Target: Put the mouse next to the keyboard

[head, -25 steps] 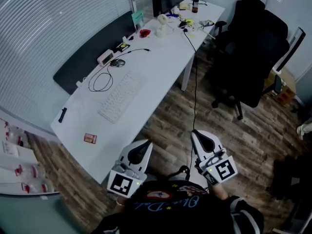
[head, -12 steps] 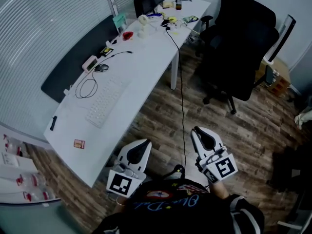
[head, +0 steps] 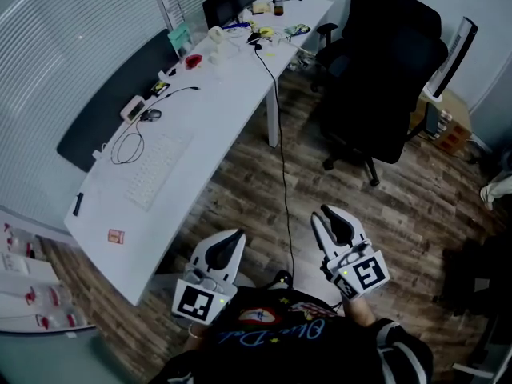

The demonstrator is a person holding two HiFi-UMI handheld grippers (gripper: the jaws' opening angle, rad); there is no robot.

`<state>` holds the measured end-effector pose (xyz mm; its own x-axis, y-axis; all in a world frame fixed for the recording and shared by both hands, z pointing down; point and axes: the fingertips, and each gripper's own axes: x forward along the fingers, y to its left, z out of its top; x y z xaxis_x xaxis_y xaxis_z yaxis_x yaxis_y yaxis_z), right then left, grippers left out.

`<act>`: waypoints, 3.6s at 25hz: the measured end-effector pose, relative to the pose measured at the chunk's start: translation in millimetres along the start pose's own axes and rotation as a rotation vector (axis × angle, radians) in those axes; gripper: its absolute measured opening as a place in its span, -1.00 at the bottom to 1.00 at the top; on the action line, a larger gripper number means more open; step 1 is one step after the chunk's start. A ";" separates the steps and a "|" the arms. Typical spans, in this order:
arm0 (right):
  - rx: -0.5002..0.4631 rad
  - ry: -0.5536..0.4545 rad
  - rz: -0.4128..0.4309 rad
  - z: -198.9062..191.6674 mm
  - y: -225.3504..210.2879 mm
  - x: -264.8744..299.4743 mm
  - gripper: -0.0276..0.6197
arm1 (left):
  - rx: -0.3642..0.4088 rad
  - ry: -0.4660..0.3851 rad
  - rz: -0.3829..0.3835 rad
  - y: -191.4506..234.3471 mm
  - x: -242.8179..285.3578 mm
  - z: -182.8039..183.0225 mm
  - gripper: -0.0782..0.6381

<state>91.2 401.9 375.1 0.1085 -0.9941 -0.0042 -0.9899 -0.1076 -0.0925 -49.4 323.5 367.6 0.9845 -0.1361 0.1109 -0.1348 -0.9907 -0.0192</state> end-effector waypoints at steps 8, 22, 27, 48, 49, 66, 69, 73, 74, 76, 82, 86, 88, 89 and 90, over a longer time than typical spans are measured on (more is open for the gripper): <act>0.028 0.002 0.017 -5.9 -5.5 16.0 -0.63 | 0.001 0.017 0.018 15.6 10.6 -4.2 -0.78; -0.005 0.027 -0.073 11.4 -62.3 75.2 -0.61 | -0.035 -0.048 -0.073 74.8 95.3 5.6 -0.78; -0.016 0.038 -0.046 14.1 -68.6 125.1 -0.60 | -0.035 -0.062 -0.046 120.5 114.3 6.0 -0.78; -0.048 0.098 0.173 13.6 -16.4 307.6 -0.56 | -0.112 -0.073 0.163 281.0 91.2 -15.7 -0.78; -0.050 0.102 0.185 12.6 -14.1 313.4 -0.56 | -0.115 -0.070 0.176 285.0 88.4 -17.3 -0.78; -0.065 0.142 0.645 -13.9 29.9 528.8 -0.54 | -0.131 -0.025 0.706 421.4 53.2 -32.2 -0.78; -0.082 0.172 0.739 -26.0 38.0 570.3 -0.52 | -0.148 -0.014 0.807 440.2 53.0 -34.1 -0.78; -0.100 0.207 0.853 -45.1 57.4 617.9 -0.45 | -0.186 0.014 0.932 458.1 50.2 -41.5 -0.78; -0.111 0.218 0.876 -50.6 62.9 628.5 -0.45 | -0.193 0.019 0.957 461.5 49.7 -43.4 -0.78; -0.132 0.243 0.917 -65.0 73.9 649.1 -0.40 | -0.207 0.028 1.006 468.3 48.3 -47.2 -0.78; -0.158 0.343 1.028 -111.3 113.8 693.9 -0.30 | -0.239 0.073 1.139 481.7 39.4 -58.3 -0.78; -0.194 0.386 1.053 -140.7 136.9 712.5 -0.18 | -0.250 0.091 1.185 482.6 37.9 -62.6 -0.78; -0.200 0.421 1.059 -160.2 146.7 722.3 -0.17 | -0.260 0.103 1.205 483.1 35.4 -64.6 -0.78; -0.205 0.437 1.057 -169.8 150.5 728.0 -0.16 | -0.263 0.107 1.215 483.5 33.8 -65.2 -0.78; -0.215 0.452 1.054 -179.1 153.8 734.1 -0.15 | -0.268 0.112 1.226 483.5 32.0 -66.0 -0.78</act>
<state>2.3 -347.0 536.2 -0.7759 -0.5029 0.3809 -0.5705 0.8170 -0.0835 -90.6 -160.2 427.5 0.1828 -0.9518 0.2465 -0.9830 -0.1808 0.0310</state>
